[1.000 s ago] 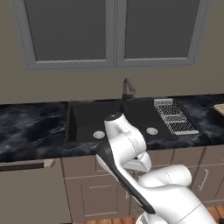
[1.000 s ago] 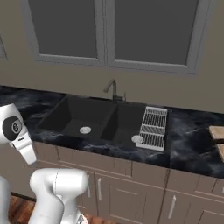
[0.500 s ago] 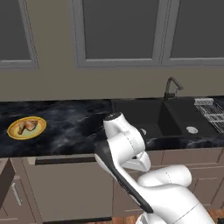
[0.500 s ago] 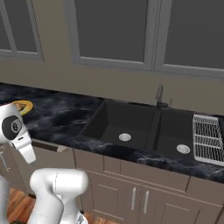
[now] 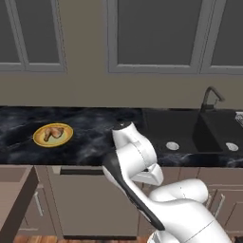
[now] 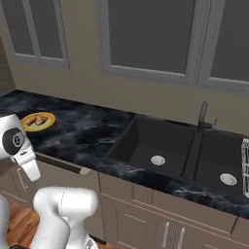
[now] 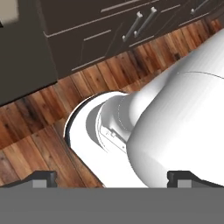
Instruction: Pick up the knife from the drawer and place it on the cutting board. Then place the meat from the plate to the cutting board.
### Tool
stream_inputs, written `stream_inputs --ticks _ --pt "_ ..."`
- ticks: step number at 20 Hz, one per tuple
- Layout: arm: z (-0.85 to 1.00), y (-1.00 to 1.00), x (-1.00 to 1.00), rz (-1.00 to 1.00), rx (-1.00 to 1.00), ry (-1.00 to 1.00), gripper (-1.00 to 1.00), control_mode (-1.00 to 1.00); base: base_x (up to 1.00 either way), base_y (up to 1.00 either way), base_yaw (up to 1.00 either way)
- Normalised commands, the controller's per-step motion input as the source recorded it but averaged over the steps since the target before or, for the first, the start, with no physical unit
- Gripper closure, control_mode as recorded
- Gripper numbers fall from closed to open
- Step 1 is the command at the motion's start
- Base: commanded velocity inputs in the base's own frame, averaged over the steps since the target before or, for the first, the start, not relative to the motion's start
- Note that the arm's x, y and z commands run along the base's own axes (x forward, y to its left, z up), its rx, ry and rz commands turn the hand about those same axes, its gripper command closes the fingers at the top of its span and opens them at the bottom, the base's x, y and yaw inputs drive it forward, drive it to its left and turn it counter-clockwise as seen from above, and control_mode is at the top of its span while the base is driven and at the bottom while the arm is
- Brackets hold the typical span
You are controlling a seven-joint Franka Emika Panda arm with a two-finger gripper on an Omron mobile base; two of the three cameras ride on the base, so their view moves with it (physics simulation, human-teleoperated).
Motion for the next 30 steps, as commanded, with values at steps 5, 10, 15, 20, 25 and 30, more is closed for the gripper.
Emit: stream_inputs --ticks 5,10,15,20,25,30 --pt "0.0 0.0 0.0 0.0 0.0 0.0 -1.0 1.0 0.45 0.31 0.28" --pt "0.0 0.0 0.0 0.0 0.0 0.0 -1.0 1.0 0.54 0.12 0.24" --pt "0.0 0.0 0.0 0.0 0.0 0.0 -1.0 1.0 0.48 0.0 0.19" --pt "0.0 0.0 0.0 0.0 0.0 0.0 -1.0 1.0 0.42 0.14 0.16" --pt "0.0 0.0 0.0 0.0 0.0 0.0 -1.0 1.0 0.31 0.43 0.12" --pt "0.0 0.0 0.0 0.0 0.0 0.0 -1.0 1.0 0.28 0.49 0.11"
